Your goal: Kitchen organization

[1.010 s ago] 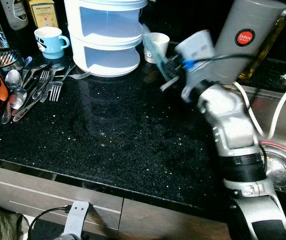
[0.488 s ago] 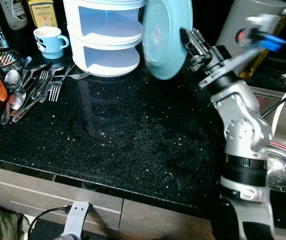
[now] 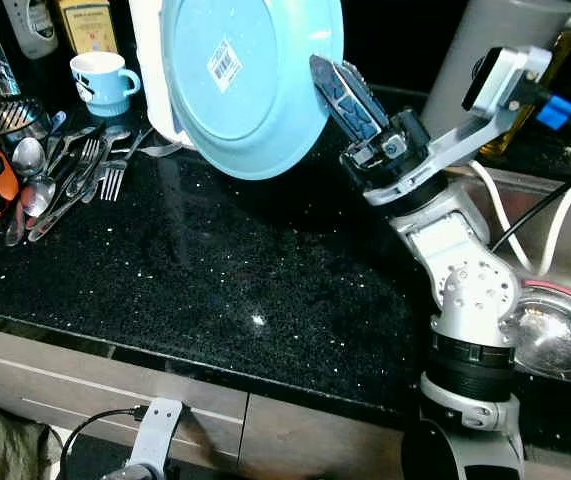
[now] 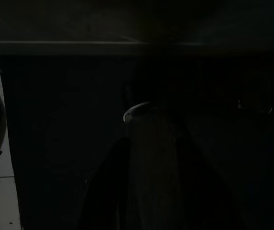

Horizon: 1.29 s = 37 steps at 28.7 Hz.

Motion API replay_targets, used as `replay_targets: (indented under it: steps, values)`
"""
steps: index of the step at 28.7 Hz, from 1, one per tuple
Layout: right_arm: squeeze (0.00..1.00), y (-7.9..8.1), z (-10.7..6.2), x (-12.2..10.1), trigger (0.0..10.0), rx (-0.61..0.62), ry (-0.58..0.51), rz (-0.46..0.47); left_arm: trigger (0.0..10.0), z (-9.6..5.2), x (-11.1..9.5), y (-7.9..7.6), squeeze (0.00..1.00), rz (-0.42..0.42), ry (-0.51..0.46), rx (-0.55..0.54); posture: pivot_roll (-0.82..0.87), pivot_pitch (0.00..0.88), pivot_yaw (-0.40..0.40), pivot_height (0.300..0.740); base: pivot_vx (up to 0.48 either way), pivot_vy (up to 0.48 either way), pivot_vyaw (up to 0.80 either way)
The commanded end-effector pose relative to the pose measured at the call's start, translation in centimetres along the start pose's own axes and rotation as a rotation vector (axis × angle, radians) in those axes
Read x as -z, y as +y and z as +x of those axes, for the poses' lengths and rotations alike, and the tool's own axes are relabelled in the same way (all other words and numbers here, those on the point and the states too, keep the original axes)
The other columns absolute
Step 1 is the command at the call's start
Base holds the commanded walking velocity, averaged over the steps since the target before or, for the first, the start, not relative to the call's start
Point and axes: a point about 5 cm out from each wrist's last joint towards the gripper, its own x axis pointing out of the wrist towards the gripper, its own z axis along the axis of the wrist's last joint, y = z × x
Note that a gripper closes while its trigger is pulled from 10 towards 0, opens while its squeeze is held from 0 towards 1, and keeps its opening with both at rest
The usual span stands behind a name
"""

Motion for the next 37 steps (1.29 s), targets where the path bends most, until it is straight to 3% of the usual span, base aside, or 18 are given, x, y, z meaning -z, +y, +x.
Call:
replay_targets:
  steps: [1,8,17,29,37]
  values:
    - [0.00,-0.2,0.1,-0.7,10.0,0.013,-0.021,-0.004,10.0,0.0,0.8,-0.1,0.00,0.011,0.025,0.005,0.06,0.064,-0.049,0.740,-0.337,0.000,0.00]
    - [0.00,-0.6,0.2,-0.8,10.0,0.051,-0.030,-0.017,10.0,0.0,0.8,0.0,0.00,0.015,0.025,0.007,0.06,0.067,-0.047,0.740,-0.351,0.000,0.00]
    - [0.00,-2.8,0.2,-0.3,10.0,0.252,0.012,-0.067,10.0,0.0,0.7,0.0,0.00,0.018,0.024,0.007,0.07,0.070,-0.047,0.740,-0.352,0.000,-0.05]
    - [0.00,-3.9,0.3,-0.3,10.0,0.352,0.040,-0.113,10.0,0.0,0.6,0.0,0.00,-0.005,0.013,0.004,0.07,0.075,-0.045,0.740,-0.027,0.000,-0.80]
    - [0.00,-5.5,-0.1,-0.5,10.0,0.501,0.067,-0.239,10.0,-0.1,0.5,0.0,0.00,0.007,0.008,0.006,0.07,0.075,-0.045,0.740,0.000,0.000,-0.80]
